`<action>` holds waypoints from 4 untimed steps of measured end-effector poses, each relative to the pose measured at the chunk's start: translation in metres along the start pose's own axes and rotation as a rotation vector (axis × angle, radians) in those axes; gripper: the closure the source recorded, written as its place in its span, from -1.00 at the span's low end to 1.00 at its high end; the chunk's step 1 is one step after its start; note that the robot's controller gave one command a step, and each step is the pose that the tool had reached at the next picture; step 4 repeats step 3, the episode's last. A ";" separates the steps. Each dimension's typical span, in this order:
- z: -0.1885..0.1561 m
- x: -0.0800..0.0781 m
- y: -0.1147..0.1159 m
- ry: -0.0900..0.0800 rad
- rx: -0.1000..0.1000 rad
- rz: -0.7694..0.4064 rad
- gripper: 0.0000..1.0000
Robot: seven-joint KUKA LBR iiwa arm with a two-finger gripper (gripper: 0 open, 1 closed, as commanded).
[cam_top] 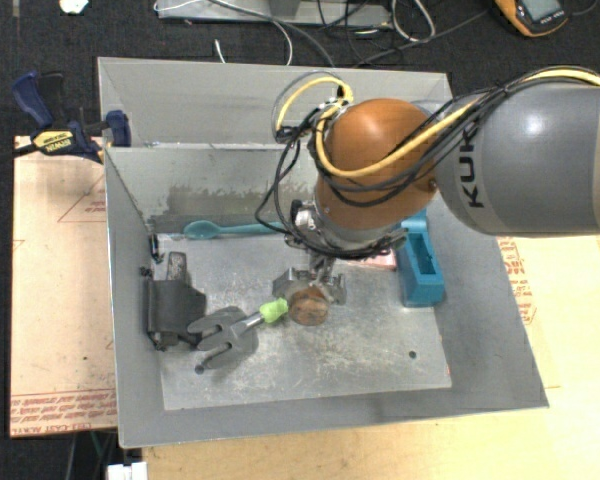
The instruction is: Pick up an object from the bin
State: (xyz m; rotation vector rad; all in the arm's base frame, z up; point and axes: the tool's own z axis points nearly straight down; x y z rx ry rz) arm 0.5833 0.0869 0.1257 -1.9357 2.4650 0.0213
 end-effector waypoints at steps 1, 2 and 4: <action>-0.013 0.004 -0.007 -0.007 0.013 0.029 1.00; -0.010 0.004 -0.006 -0.004 0.004 0.013 1.00; -0.081 0.001 -0.013 -0.006 0.003 -0.010 1.00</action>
Offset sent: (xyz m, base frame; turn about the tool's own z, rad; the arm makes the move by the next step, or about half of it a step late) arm 0.0086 -0.0051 0.0316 -0.0182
